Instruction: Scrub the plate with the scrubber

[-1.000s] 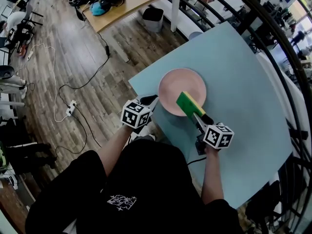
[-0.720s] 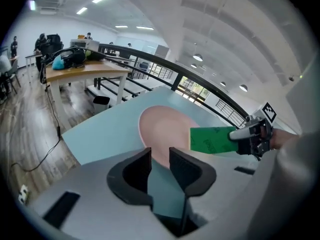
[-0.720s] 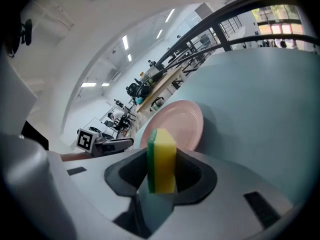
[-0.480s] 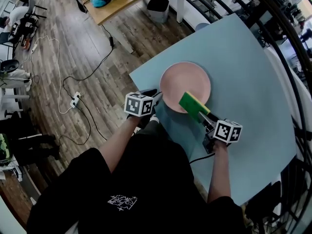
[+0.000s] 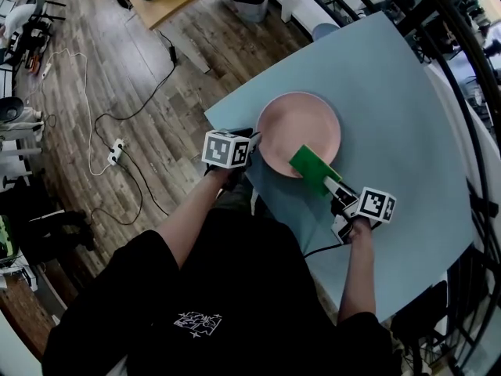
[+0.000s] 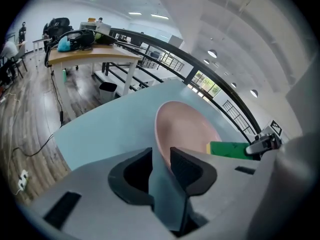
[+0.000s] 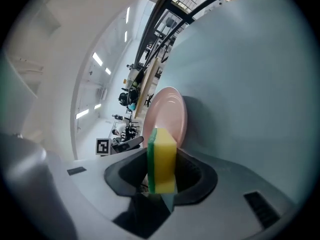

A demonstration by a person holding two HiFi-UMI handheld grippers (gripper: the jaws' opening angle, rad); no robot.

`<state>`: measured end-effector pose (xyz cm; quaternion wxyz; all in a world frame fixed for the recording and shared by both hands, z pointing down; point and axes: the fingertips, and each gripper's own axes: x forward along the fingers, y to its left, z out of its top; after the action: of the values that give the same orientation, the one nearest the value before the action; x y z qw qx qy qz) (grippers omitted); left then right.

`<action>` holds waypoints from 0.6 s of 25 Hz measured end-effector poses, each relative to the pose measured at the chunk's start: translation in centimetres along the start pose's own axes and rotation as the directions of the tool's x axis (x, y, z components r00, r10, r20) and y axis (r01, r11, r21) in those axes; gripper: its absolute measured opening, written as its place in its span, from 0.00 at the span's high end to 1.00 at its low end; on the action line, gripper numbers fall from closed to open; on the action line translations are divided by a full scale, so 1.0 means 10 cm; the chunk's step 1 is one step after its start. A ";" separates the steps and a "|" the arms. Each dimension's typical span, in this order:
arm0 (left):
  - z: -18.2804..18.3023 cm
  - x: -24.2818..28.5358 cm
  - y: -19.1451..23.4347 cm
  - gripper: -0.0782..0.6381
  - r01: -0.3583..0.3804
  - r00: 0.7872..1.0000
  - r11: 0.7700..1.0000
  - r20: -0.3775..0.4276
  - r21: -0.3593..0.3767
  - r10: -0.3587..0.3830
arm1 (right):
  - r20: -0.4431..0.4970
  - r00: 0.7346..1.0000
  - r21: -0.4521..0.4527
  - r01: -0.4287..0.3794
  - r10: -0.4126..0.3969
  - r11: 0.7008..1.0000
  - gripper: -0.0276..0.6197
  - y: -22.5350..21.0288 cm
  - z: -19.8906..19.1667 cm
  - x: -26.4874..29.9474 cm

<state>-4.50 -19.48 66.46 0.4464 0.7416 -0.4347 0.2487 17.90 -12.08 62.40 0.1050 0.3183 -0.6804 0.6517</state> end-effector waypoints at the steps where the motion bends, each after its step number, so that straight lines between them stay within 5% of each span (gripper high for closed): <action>1: 0.01 0.02 0.01 0.74 0.005 1.000 1.000 -0.010 0.000 -0.005 | 0.005 1.000 0.023 -0.006 0.006 1.000 0.74 0.00 0.00 0.01; 10: 0.06 0.12 -0.02 0.79 0.043 0.997 0.999 -0.071 0.011 -0.042 | 0.024 1.000 0.170 0.003 -0.007 0.985 0.74 -0.07 -0.03 0.10; 15: 0.06 0.11 0.03 0.79 0.045 0.996 0.999 -0.075 0.008 -0.044 | 0.024 0.999 0.180 0.036 -0.041 0.983 0.74 -0.07 -0.03 0.19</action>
<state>-4.25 -20.59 67.13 0.4643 0.7433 -0.3999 0.2682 16.72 -12.31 64.09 0.0791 0.3484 -0.6140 0.7038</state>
